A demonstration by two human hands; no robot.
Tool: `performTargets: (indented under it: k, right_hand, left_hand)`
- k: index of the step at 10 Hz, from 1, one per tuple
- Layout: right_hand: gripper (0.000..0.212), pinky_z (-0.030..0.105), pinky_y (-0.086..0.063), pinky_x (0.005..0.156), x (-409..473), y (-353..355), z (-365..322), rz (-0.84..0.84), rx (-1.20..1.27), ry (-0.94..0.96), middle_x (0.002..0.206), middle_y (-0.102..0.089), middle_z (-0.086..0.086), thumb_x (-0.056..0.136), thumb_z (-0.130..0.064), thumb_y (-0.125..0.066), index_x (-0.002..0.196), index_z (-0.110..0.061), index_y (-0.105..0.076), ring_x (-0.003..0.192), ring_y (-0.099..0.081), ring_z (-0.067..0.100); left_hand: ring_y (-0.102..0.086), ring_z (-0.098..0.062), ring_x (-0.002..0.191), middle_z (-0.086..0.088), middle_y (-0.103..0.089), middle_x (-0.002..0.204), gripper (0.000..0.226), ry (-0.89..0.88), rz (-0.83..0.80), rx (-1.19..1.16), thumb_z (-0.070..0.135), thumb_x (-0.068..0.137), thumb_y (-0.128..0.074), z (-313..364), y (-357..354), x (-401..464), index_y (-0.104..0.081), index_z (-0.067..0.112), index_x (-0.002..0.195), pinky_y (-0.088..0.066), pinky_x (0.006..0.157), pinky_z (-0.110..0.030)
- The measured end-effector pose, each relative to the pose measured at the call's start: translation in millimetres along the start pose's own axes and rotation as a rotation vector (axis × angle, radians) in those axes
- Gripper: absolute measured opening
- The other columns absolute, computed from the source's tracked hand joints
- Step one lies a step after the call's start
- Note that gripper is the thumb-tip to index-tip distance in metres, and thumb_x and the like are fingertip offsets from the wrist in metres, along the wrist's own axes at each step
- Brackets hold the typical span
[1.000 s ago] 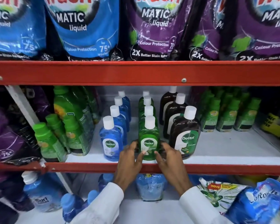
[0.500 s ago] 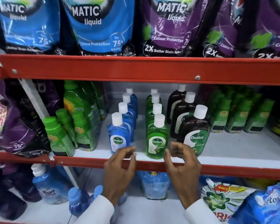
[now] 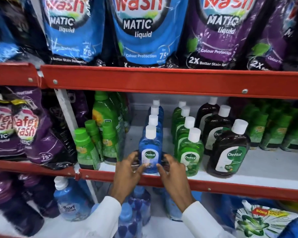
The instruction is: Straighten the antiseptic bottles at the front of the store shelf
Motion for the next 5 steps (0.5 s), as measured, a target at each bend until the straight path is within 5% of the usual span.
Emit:
performTargets:
  k: [2, 4, 5]
  right_hand:
    - [0.028, -0.008, -0.035, 0.077, 5.2, 2.2, 0.5, 0.019, 0.038, 0.007, 0.109, -0.078, 0.004, 0.09, -0.013, -0.07, 0.118, -0.015, -0.066, 0.092, -0.071, 0.013]
    - [0.031, 0.007, -0.05, 0.086, 6.3, 0.2, -0.9, -0.007, 0.066, 0.002, 0.113, -0.077, 0.002, 0.091, -0.016, -0.07, 0.122, -0.015, -0.065, 0.094, -0.071, 0.003]
    - [0.035, -0.001, -0.046, 0.084, -2.6, 13.4, 0.2, 0.064, 0.149, -0.032, 0.113, -0.077, 0.001, 0.088, -0.015, -0.075, 0.122, -0.014, -0.067, 0.087, -0.064, -0.017]
  left_hand:
    - [-0.073, -0.002, 0.09, 0.008, -0.078, 0.098, 0.034, 0.004, 0.027, -0.01, 0.026, 0.078, -0.081, -1.5, 2.7, 2.0, -0.061, 0.042, 0.101, -0.062, 0.085, -0.04]
    - [-0.073, -0.007, 0.093, 0.004, -0.076, 0.104, 0.045, -0.035, 0.048, 0.015, 0.038, 0.077, -0.076, 7.4, 5.4, 1.9, -0.064, 0.022, 0.117, -0.062, 0.084, -0.038]
    - [-0.071, -0.007, 0.098, -0.002, -0.076, 0.114, 0.051, -0.053, 0.087, 0.034, 0.036, 0.079, -0.08, 15.4, 8.7, -6.4, -0.062, 0.017, 0.122, -0.058, 0.091, -0.031]
Point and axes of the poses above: each hand's wrist, its own x-axis towards the middle knuckle, its own y-axis out of the back of the hand, z = x × y, the point moved 9 cm from there along x, towards the middle knuckle
